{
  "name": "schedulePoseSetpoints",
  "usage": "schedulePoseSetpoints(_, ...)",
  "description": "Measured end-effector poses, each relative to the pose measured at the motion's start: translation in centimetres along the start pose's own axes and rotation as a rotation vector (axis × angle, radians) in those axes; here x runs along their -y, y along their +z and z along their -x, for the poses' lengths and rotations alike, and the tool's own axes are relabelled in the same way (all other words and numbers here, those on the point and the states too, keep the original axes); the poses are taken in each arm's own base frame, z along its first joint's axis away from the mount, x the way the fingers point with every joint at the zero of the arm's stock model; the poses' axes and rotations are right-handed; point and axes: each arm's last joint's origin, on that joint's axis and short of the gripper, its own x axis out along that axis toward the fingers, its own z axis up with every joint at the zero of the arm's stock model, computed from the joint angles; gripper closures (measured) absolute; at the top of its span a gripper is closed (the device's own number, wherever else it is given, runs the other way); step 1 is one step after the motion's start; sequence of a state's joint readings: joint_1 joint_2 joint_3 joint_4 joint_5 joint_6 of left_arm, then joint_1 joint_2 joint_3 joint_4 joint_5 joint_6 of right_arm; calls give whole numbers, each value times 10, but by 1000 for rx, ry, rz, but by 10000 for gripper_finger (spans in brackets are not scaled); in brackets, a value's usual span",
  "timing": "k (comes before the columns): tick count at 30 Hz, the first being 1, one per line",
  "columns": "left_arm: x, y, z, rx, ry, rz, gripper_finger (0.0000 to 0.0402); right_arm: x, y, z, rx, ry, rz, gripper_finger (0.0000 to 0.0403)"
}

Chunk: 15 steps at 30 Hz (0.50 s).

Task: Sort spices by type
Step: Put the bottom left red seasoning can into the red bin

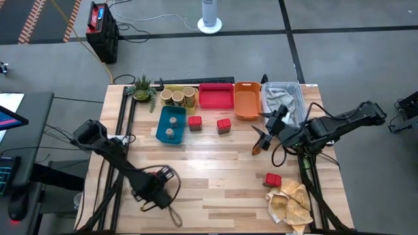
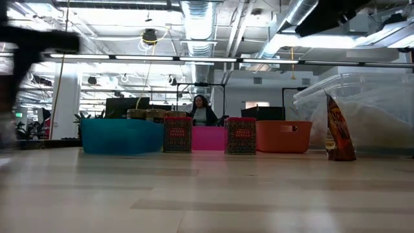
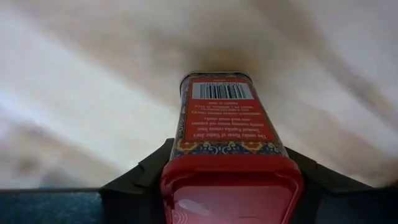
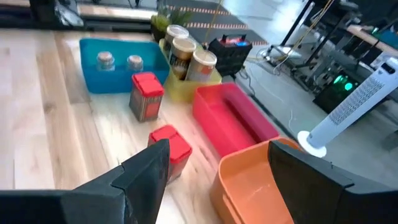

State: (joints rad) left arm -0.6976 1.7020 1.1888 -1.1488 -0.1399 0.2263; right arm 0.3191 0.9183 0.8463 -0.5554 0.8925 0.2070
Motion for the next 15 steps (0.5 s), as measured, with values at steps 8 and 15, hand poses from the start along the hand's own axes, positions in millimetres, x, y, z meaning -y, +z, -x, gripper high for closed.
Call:
schedulePoseSetpoints(8, -72, -7, 11, 93, 98, 169, 202, -1, -4, 1, -35, 45, -30, 99)
schedulePoseSetpoints(15, -149, -30, 36, 299, 94, 404, 201, -1, -4, 1, -36, 48, -29, 99)
